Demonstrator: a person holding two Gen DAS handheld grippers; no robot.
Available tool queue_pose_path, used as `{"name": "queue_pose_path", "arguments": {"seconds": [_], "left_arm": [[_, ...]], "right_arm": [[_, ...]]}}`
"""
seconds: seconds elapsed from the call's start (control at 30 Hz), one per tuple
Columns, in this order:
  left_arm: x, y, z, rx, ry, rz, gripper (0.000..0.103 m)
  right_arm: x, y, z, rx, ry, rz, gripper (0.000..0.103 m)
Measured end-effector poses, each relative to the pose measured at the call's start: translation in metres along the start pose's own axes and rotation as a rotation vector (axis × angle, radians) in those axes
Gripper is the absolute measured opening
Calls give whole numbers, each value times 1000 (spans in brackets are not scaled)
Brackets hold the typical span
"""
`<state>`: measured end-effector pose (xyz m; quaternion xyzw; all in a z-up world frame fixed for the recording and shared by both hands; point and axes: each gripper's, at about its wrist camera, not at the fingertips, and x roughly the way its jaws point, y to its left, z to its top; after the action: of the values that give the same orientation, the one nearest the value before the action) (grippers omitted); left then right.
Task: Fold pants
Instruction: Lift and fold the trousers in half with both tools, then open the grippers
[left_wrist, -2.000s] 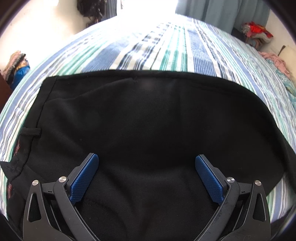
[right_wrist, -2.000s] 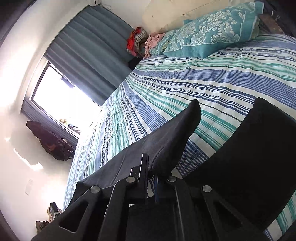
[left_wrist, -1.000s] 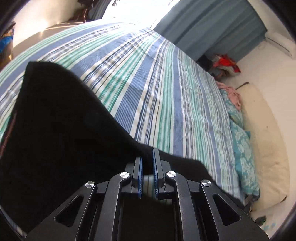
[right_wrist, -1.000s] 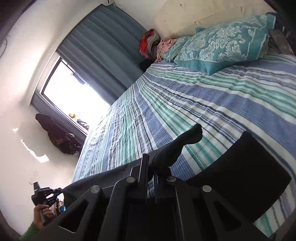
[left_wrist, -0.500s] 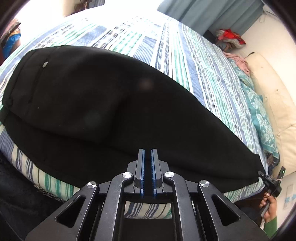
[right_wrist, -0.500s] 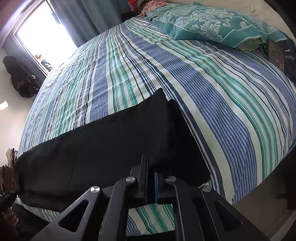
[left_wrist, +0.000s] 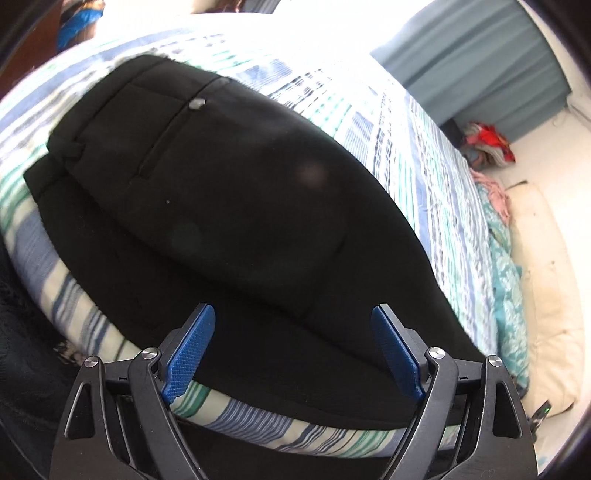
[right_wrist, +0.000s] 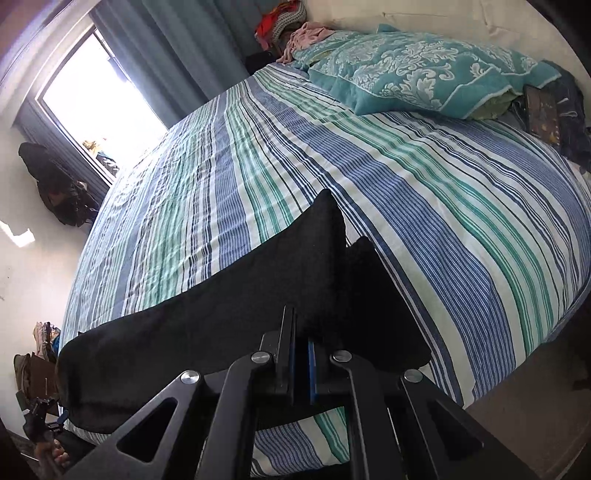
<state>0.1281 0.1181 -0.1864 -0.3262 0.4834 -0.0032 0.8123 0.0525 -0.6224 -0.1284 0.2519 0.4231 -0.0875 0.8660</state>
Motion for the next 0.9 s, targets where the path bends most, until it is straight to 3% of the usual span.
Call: {"name": "queue_pose_path", "arguments": {"seconds": [0.17,0.2,0.23,0.27,0.3,0.43,0.5,0.63,0.77,0.9], "left_arm": [[23,9,16,-73,-17,-21,86],[24,15,19,-115,-36,-44,77],[27,17,17,-146,-51,-66,40],[28,19,18,-167,-42,-83,16],[26,20,22,-176,-23,-111,9],[-22,1,25,-64,-50,-118,8],[-37,-3,22,10,-37,-72,9],[-21,11,5,77,31,48,9],[-7,16,-8,53,59,83,10],[3,-4,-4,121,61,126,13]], "right_arm": [[-6,5,2,-13,-9,5,6],[-6,4,2,-9,-9,7,6],[-6,3,2,-4,-10,9,6],[-7,1,2,3,-10,10,6],[-8,-1,2,9,-10,10,6],[-12,-7,4,25,-7,16,6],[-12,-8,5,18,-3,8,6],[10,-20,-1,27,69,-36,6],[30,-41,-12,54,121,-76,6],[31,-42,-16,14,107,-89,5]]}}
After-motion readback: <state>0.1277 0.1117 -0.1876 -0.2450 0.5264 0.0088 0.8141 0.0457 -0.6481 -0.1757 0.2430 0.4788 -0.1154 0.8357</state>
